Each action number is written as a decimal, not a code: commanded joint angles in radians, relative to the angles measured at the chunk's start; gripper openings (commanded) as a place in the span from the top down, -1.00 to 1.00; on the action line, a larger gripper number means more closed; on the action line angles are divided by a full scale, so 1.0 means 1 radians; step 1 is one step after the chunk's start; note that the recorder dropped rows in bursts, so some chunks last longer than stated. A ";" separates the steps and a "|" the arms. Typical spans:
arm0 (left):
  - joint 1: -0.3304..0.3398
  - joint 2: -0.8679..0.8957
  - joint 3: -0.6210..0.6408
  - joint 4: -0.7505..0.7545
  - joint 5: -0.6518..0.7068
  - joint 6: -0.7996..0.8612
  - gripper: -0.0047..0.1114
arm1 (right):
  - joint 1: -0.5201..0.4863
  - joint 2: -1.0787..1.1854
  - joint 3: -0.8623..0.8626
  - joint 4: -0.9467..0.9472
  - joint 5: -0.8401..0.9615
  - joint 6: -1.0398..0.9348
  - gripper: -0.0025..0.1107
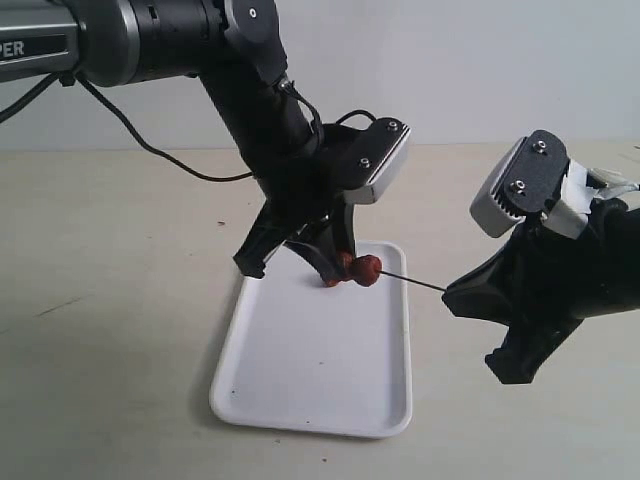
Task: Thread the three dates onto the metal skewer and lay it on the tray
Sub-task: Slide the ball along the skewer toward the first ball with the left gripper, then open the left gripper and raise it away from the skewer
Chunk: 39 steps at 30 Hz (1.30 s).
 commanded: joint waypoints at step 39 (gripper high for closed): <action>0.222 -0.316 0.009 -0.081 0.006 -0.637 0.11 | -0.005 -0.012 0.006 -0.102 -0.102 0.233 0.96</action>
